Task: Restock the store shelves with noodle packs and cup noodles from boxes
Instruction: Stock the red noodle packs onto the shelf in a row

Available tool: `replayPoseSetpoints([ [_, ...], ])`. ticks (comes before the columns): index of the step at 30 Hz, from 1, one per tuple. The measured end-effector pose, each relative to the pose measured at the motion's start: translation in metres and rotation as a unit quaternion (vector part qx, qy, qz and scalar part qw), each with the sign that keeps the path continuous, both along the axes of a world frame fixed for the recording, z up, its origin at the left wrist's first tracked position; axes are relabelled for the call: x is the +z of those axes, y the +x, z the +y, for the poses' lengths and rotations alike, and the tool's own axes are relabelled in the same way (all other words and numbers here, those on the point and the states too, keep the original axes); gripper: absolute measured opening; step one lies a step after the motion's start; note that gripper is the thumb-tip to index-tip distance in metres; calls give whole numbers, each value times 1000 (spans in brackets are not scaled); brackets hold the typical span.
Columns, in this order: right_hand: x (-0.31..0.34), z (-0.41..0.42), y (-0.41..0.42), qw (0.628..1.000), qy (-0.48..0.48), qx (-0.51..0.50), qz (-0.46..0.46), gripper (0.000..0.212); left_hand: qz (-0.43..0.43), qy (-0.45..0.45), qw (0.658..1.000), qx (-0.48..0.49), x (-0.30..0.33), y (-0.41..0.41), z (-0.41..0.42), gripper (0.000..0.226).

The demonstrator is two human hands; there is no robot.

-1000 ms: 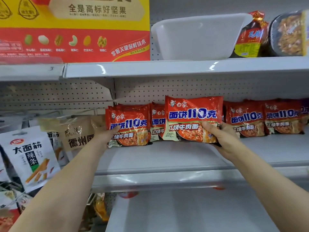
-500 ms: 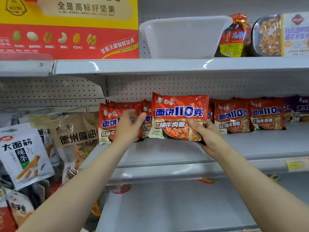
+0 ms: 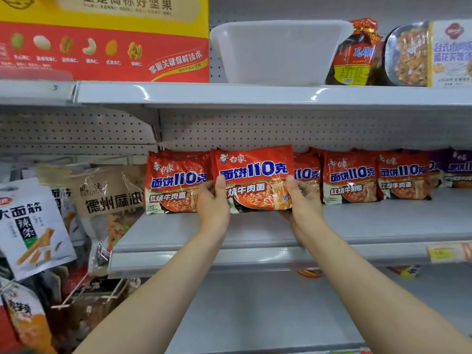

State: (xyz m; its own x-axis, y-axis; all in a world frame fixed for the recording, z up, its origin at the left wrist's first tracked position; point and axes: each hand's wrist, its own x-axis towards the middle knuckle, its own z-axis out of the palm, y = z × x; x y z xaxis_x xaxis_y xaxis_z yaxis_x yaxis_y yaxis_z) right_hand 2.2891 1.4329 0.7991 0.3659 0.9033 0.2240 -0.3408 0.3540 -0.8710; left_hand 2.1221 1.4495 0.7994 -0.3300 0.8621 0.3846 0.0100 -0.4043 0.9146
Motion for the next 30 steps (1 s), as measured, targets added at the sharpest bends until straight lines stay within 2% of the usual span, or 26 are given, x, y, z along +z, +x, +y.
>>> replayPoseSetpoints([
  [6,1,10,-3,999,-24,20,18,13,-39,-13,999,7,1,-3,9,19],
  [9,1,17,-1,998,-40,20,34,6,-19,-21,1000,3,2,-11,16,12],
  [12,-1,24,6,998,-54,6,30,12,33,-18,999,-20,1,-22,24,14],
  [18,-5,37,11,997,-68,-17,20,23,126,-41,991,15,2,-44,46,12],
  [24,-3,44,4,991,-106,-62,-61,12,115,-91,989,34,1,-47,58,12],
  [27,0,50,0,990,-124,-55,-49,17,81,-115,990,28,-1,-48,61,12],
  [30,4,55,-4,990,-134,-49,-6,13,90,-124,988,27,3,-48,64,10],
])
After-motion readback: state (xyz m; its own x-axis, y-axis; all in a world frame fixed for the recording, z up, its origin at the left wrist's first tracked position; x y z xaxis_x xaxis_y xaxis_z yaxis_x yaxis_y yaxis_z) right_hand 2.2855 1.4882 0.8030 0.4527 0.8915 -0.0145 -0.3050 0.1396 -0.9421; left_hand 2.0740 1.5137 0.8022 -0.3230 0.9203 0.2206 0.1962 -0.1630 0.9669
